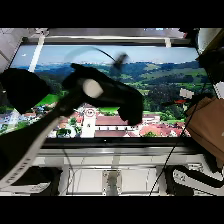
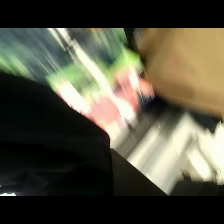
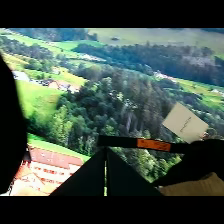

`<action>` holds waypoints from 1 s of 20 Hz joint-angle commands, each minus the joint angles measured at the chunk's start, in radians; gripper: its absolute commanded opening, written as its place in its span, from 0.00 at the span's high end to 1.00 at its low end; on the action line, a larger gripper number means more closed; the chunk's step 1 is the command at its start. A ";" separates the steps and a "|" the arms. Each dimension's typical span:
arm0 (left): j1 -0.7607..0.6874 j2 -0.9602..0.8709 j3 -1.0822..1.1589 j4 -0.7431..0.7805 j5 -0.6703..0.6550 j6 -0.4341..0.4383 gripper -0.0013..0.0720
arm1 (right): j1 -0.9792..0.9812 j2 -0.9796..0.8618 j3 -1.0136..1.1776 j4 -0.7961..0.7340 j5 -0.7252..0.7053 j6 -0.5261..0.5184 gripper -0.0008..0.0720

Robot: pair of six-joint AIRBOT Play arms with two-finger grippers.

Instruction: Fold the clothes and pants, and hang the long-sleeved shirts on hangers.

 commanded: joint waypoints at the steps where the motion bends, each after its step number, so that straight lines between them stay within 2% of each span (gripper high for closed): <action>1: -0.144 -0.124 -0.002 -0.001 0.014 -0.045 0.96 | 0.000 -0.037 0.000 0.074 -0.005 -0.003 0.98; 2: -0.142 -0.132 -0.001 0.001 0.019 -0.044 0.85 | 0.000 -0.048 0.000 0.088 -0.006 -0.003 0.98; 4: -0.079 -0.113 0.014 0.001 0.019 -0.044 0.00 | 0.000 -0.068 0.000 0.101 -0.009 -0.003 0.93; 5: -0.015 -0.086 0.024 0.002 0.004 -0.043 0.04 | 0.000 -0.076 -0.001 0.101 -0.008 -0.003 0.84; 6: 0.068 -0.047 0.029 0.009 -0.023 -0.043 0.04 | -0.004 -0.081 0.000 0.103 -0.009 -0.003 0.79; 9: 0.352 0.083 0.029 0.171 -0.153 -0.045 0.04 | -0.043 -0.093 -0.001 0.113 -0.007 0.000 0.79; 11: 0.565 0.142 0.027 0.288 -0.256 -0.094 0.04 | -0.063 -0.102 -0.001 0.122 -0.005 0.016 0.79; 12: 0.650 0.148 0.022 0.325 -0.274 -0.133 0.04 | -0.064 -0.112 -0.002 0.127 -0.005 0.041 0.76; 13: 0.733 0.143 0.005 0.337 -0.277 -0.175 0.04 | -0.064 -0.125 -0.002 0.147 -0.004 0.050 0.61; 14: 0.797 0.131 -0.019 0.335 -0.272 -0.220 0.04 | -0.059 -0.139 -0.006 0.176 -0.005 0.050 0.51; 17: 0.907 0.029 -0.071 0.323 -0.263 -0.278 0.04 | -0.032 -0.175 -0.043 0.232 0.003 0.052 0.51; 18: 0.921 -0.023 -0.071 0.277 -0.256 -0.307 0.04 | -0.021 -0.183 -0.058 0.233 0.005 0.052 0.51; 20: 0.928 -0.116 -0.071 0.131 -0.172 -0.311 0.04 | -0.001 -0.194 -0.086 0.233 0.005 0.052 0.51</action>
